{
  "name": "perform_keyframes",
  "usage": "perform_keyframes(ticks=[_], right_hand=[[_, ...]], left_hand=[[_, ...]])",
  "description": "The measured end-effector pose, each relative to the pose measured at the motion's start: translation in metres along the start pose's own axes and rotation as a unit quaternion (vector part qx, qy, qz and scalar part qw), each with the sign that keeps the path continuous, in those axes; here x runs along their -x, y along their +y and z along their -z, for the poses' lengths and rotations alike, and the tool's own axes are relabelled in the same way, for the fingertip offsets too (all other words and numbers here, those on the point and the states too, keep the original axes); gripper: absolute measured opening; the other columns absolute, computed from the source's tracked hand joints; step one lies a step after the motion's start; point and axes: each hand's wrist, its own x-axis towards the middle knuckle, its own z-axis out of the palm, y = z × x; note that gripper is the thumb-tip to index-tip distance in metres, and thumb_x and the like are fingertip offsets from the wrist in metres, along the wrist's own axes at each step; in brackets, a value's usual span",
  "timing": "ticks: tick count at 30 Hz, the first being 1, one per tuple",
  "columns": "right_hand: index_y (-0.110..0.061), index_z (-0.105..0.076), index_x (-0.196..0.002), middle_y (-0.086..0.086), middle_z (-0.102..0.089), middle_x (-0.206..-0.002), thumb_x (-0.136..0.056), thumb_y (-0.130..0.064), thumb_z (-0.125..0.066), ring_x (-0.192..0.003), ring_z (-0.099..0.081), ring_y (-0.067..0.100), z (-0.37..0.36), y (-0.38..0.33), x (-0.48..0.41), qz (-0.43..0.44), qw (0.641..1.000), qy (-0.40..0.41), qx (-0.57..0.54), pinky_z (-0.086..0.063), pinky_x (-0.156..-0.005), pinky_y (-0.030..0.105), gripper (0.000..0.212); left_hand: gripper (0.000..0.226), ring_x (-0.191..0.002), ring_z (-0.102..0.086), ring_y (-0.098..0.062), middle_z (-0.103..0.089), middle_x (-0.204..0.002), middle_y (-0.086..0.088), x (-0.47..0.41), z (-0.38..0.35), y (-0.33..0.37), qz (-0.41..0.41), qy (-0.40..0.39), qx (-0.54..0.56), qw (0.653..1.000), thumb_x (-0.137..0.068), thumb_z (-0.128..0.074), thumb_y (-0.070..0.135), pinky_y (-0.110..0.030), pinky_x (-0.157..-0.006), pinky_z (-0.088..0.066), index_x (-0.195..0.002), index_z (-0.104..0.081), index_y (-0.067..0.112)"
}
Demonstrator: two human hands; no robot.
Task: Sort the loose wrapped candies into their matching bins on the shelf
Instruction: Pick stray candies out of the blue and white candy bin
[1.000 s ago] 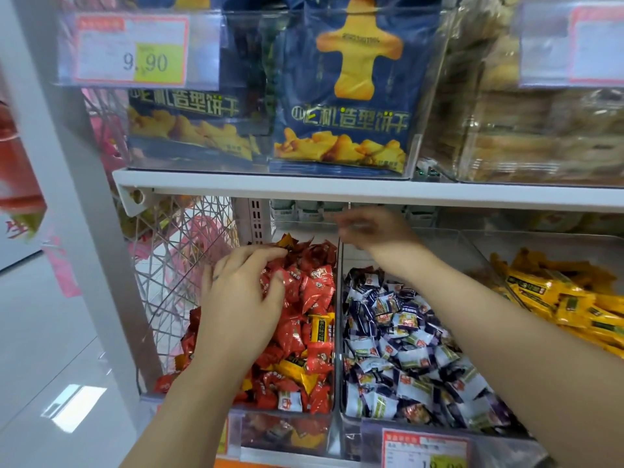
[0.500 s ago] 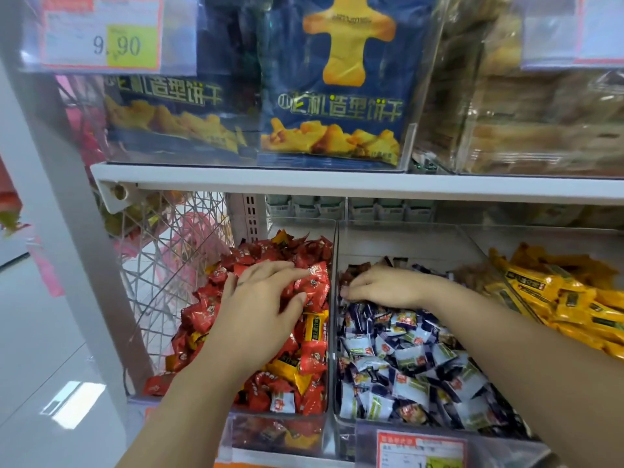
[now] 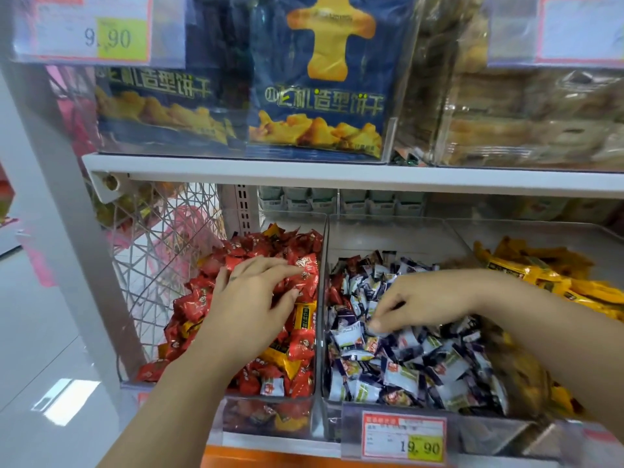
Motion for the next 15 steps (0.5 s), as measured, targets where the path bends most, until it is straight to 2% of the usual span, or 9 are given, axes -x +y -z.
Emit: perform_keyframes(ticks=[2,3,5,7,10,13,15], right_hand=[[-0.015,-0.071,-0.094,0.005,-0.065,-0.076,-0.091,-0.047,-0.054,-0.060,-0.053,0.010,0.005,-0.002,-0.003,0.006,0.999,0.047,-0.016,-0.042,-0.065,0.020,0.037],[-0.017,-0.071,-0.096,-0.003,-0.068,-0.079,-0.091,-0.042,-0.056,-0.062,-0.056,0.005,0.007,-0.004,-0.009,0.009,0.996,0.089,-0.023,-0.042,-0.065,0.017,0.030],[-0.020,-0.069,-0.106,-0.009,-0.068,-0.103,-0.092,-0.033,-0.058,-0.086,-0.061,0.003,0.008,-0.005,-0.028,0.012,0.984,0.176,-0.017,-0.043,-0.077,0.018,0.022],[-0.020,-0.063,-0.118,-0.005,-0.062,-0.120,-0.092,-0.027,-0.058,-0.100,-0.057,0.009,0.005,-0.005,-0.049,0.009,0.977,0.212,0.010,-0.042,-0.085,0.023,0.027],[-0.019,-0.057,-0.126,0.001,-0.058,-0.126,-0.092,-0.028,-0.058,-0.102,-0.056,0.016,-0.001,0.002,-0.074,-0.013,0.988,0.146,0.041,-0.044,-0.085,0.026,0.035],[-0.019,-0.055,-0.129,0.001,-0.051,-0.136,-0.089,-0.035,-0.062,-0.120,-0.050,0.019,0.002,0.008,-0.073,-0.045,0.993,0.083,0.065,-0.040,-0.101,0.031,0.044],[-0.020,-0.051,-0.133,-0.001,-0.044,-0.143,-0.088,-0.035,-0.063,-0.127,-0.044,0.018,0.005,0.009,-0.064,-0.057,0.993,0.062,0.086,-0.036,-0.104,0.030,0.049]], left_hand=[[0.033,-0.135,-0.028,-0.009,-0.045,-0.135,0.020,0.000,0.000,0.000,0.002,0.003,0.002,1.000,-0.094,-0.052,0.035,-0.052,-0.116,-0.011,-0.126,-0.053,0.042],[0.033,-0.135,-0.029,-0.009,-0.045,-0.135,0.020,-0.001,-0.001,0.000,0.002,0.005,0.004,1.000,-0.094,-0.052,0.035,-0.053,-0.116,-0.011,-0.126,-0.053,0.042],[0.033,-0.135,-0.028,-0.009,-0.044,-0.135,0.021,-0.001,0.000,0.001,0.002,0.005,0.007,1.000,-0.094,-0.051,0.035,-0.052,-0.116,-0.011,-0.126,-0.053,0.042],[0.033,-0.136,-0.026,-0.008,-0.043,-0.136,0.021,-0.001,-0.001,0.001,0.003,0.004,0.005,1.000,-0.095,-0.050,0.035,-0.051,-0.117,-0.009,-0.127,-0.052,0.042],[0.034,-0.136,-0.024,-0.006,-0.042,-0.137,0.022,-0.002,-0.001,0.002,0.002,0.004,0.004,1.000,-0.095,-0.049,0.036,-0.049,-0.118,-0.006,-0.128,-0.051,0.042],[0.034,-0.136,-0.023,-0.006,-0.042,-0.136,0.022,-0.003,0.000,0.000,0.001,0.007,0.010,1.000,-0.095,-0.049,0.036,-0.049,-0.118,-0.005,-0.128,-0.051,0.042],[0.034,-0.136,-0.022,-0.006,-0.042,-0.137,0.022,-0.003,0.000,-0.001,0.003,0.006,0.011,1.000,-0.095,-0.050,0.036,-0.048,-0.118,-0.004,-0.128,-0.051,0.042]])
